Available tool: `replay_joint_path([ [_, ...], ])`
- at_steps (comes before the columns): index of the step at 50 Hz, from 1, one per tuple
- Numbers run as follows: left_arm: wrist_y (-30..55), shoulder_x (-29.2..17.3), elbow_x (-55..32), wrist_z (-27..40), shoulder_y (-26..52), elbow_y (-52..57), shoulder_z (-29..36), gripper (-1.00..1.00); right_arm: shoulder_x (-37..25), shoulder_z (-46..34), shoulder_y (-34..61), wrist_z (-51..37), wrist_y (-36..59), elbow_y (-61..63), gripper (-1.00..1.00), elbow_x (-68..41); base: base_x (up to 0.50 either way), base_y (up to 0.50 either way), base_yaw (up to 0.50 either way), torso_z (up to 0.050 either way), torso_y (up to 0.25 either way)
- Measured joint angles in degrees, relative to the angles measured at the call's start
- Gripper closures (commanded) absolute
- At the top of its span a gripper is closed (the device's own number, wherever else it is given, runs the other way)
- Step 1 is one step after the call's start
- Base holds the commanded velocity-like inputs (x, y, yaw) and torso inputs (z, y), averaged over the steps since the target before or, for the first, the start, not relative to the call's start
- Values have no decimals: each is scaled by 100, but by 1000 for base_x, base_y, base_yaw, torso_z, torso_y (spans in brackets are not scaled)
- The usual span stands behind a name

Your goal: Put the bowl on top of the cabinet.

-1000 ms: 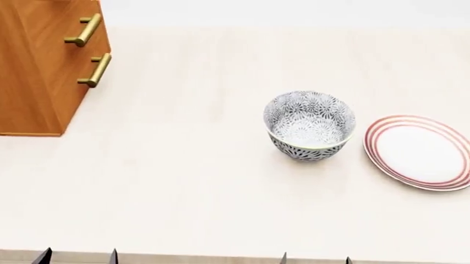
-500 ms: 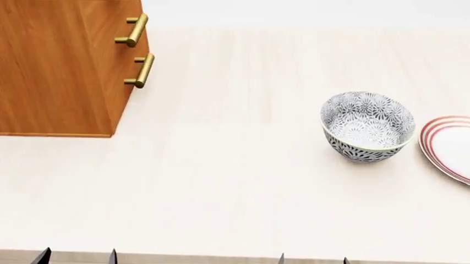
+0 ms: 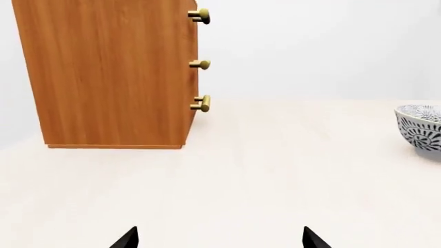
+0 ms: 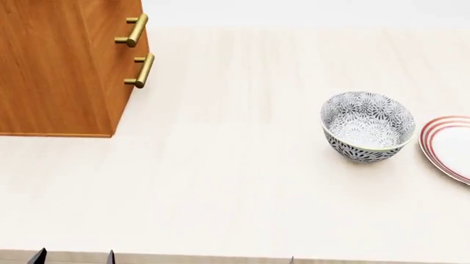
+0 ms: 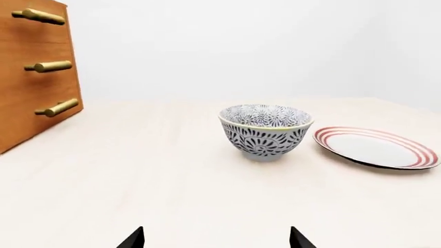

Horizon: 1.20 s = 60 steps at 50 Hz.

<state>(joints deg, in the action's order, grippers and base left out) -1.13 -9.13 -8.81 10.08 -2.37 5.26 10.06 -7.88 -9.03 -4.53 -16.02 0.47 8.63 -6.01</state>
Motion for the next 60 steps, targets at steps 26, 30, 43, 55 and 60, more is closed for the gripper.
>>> replay_joint_path([
  [26,-223,-296,-5,94,-1029,1571,211,-100,-220,-57,-1318,-389,-1145,1253,-100,271,0,0,0,0,0],
  [30,-261,-320,-2,109,-1104,1666,231,-100,-241,-71,-1398,-423,-1230,1311,-100,300,0,0,0,0,0],
  [43,-385,-388,14,154,-1286,1881,286,-100,-297,-123,-1566,-528,-1431,1409,-100,419,0,0,0,0,0],
  [55,-424,-429,0,190,-1320,1918,325,-100,-344,-189,-1609,-589,-1495,1414,-100,507,183,0,0,0,0],
  [60,-422,-448,-16,210,-1309,1913,342,-100,-361,-216,-1607,-611,-1486,1412,-100,539,286,0,0,0,0],
])
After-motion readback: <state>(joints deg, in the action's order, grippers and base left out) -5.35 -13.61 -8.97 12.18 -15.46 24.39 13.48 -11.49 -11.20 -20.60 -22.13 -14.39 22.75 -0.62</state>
